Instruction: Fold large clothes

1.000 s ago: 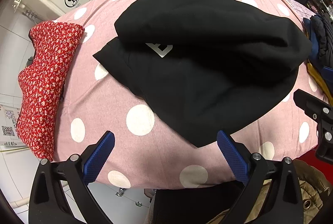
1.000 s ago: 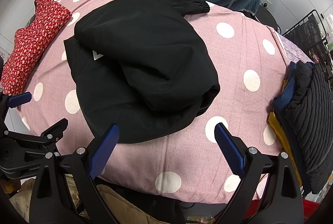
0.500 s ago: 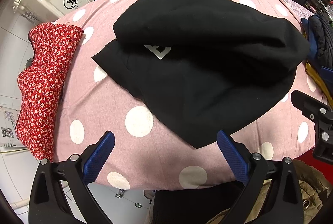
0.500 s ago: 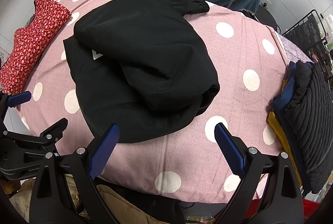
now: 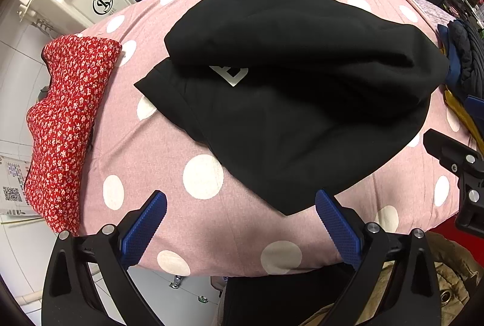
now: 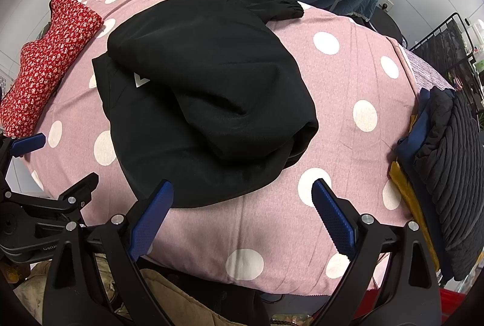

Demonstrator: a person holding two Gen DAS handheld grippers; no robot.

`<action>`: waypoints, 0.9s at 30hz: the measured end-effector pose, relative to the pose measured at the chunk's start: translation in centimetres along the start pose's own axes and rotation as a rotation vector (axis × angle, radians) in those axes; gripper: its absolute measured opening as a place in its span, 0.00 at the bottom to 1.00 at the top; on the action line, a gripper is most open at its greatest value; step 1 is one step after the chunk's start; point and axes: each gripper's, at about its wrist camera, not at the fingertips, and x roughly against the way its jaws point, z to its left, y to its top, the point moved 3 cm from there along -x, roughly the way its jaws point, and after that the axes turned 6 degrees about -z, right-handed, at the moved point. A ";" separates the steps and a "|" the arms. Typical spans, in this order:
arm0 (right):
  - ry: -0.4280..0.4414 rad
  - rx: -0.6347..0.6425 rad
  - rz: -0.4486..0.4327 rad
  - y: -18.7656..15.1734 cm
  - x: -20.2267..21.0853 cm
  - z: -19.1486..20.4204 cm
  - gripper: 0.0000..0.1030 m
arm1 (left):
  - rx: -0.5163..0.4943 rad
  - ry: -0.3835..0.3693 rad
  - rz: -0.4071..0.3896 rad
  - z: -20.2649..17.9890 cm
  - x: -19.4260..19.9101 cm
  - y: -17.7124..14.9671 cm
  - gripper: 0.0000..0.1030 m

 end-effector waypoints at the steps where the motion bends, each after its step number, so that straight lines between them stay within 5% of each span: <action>1: 0.000 0.001 0.001 0.0 0.0 0.1 0.89 | -0.001 0.001 0.000 0.0 0.0 0.0 0.94; 27: 0.030 0.009 0.013 0.5 -1.0 0.1 0.89 | 0.003 -0.057 0.028 0.0 -1.4 0.2 0.94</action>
